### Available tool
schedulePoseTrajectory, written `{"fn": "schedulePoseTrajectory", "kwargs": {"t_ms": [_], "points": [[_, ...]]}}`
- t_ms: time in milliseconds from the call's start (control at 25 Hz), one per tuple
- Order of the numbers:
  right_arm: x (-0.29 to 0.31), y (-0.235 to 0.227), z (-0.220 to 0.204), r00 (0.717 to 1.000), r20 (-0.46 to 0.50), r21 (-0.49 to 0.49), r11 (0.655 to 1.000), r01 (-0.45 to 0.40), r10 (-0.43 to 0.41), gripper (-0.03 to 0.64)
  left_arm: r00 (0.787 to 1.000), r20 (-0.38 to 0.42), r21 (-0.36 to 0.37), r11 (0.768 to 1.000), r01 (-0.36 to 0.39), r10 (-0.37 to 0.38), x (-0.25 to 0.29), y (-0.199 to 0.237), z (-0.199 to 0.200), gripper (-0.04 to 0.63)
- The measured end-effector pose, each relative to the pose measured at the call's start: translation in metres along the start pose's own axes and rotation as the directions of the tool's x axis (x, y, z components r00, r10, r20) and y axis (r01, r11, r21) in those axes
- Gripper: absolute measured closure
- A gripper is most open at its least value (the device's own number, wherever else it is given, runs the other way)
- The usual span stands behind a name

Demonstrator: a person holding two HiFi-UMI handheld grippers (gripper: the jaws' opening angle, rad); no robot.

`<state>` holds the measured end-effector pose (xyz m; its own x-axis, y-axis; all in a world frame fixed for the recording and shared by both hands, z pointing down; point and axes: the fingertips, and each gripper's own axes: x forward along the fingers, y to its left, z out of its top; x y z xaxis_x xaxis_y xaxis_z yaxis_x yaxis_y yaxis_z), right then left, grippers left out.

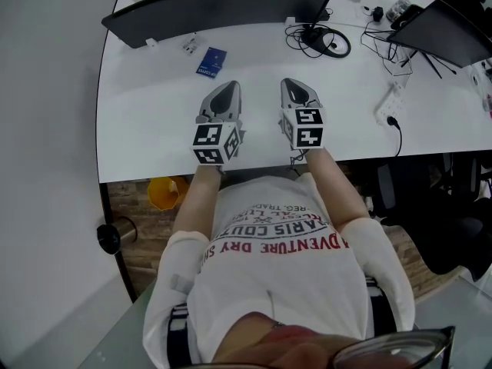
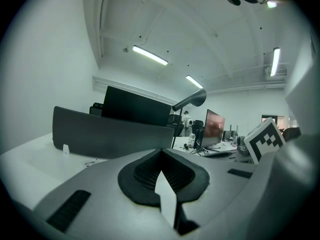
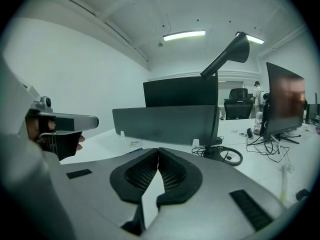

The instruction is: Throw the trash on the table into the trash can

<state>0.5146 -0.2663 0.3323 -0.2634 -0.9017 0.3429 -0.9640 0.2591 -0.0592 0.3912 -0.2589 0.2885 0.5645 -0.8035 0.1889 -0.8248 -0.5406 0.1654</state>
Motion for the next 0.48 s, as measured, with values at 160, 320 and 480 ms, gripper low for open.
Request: {"fn": "schedulePoseTrajectory", "kwargs": {"t_ms": [160,320,480], "points": [[0.011,0.002,-0.009,1.000,-0.022,0.012,1.000,-0.009,0.010,0.591,1.000,-0.015,-0.005,1.000,-0.009,0.009,0.004,0.007,-0.008,0.572],[0.029,0.016,-0.018,0.998,-0.063,0.021,0.999,-0.028,0.029,0.591,0.999,-0.037,-0.034,0.999,-0.032,0.031,0.001,0.029,-0.018,0.572],[0.067,0.038,-0.018,0.994,-0.097,0.034,0.998,-0.052,0.055,0.591,0.997,-0.051,-0.052,0.997,-0.061,0.058,0.005,0.075,-0.020,0.572]]}}
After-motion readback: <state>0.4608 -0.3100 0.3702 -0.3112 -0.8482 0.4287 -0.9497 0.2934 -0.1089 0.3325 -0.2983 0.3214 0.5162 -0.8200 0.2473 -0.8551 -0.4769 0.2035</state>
